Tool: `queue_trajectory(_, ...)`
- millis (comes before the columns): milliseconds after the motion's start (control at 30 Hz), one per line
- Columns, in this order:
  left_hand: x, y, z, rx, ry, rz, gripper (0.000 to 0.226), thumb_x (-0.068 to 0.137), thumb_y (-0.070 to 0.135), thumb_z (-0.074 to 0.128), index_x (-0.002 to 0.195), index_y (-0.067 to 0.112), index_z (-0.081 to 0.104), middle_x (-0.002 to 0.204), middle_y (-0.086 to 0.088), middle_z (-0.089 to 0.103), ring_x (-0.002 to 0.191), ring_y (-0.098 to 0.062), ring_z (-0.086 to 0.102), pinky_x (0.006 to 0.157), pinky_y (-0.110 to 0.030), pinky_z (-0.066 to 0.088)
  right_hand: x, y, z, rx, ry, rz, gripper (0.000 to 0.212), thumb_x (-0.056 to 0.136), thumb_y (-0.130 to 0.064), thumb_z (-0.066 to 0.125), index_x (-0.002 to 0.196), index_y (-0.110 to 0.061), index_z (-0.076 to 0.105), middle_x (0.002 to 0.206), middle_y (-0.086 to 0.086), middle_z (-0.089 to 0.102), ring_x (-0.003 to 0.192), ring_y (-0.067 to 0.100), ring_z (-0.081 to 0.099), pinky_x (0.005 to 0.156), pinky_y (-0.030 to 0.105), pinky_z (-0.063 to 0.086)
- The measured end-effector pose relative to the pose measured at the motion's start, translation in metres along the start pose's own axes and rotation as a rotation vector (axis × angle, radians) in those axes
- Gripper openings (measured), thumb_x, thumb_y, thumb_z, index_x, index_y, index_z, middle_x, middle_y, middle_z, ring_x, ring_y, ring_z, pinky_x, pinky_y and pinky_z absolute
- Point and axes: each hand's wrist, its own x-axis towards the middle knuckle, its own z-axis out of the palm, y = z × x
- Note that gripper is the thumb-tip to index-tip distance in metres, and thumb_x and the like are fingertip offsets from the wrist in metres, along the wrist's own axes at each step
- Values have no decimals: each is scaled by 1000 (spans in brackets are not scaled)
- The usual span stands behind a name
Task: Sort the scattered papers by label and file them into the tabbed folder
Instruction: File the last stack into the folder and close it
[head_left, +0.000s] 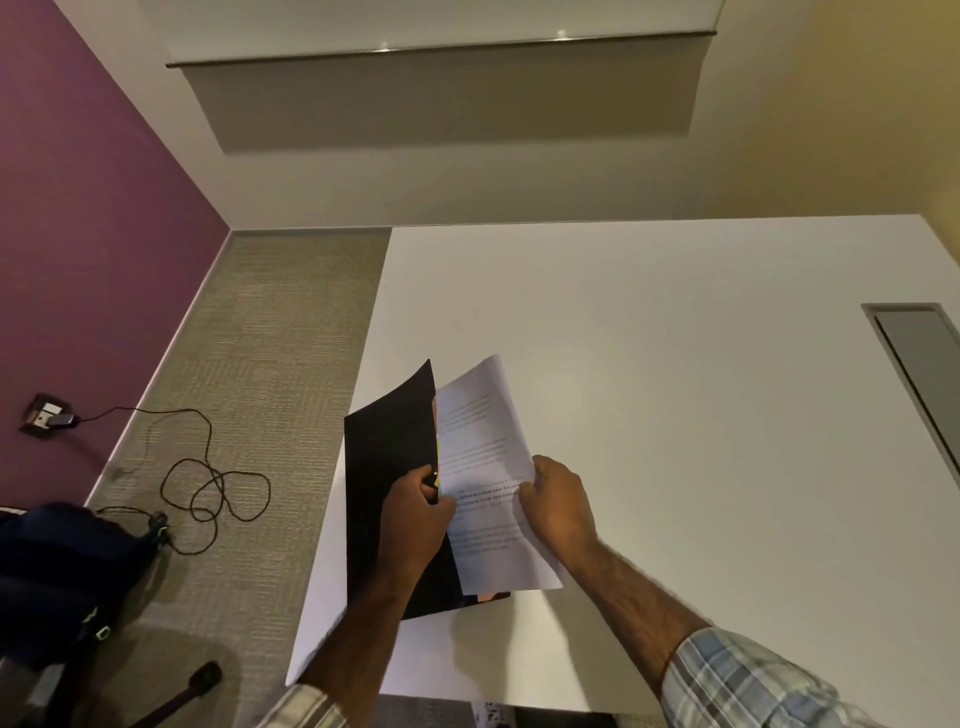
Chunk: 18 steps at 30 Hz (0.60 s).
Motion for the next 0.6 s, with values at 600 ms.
queue_trajectory(600, 5, 12, 21, 57, 13, 30, 49, 92, 21, 73, 137, 9, 59, 127, -6, 67, 113, -21, 67, 96, -34, 56, 29, -9, 68, 80, -259, 57, 23, 94, -19, 52, 80, -9, 67, 84, 5, 71, 83, 23, 69, 81, 41, 59)
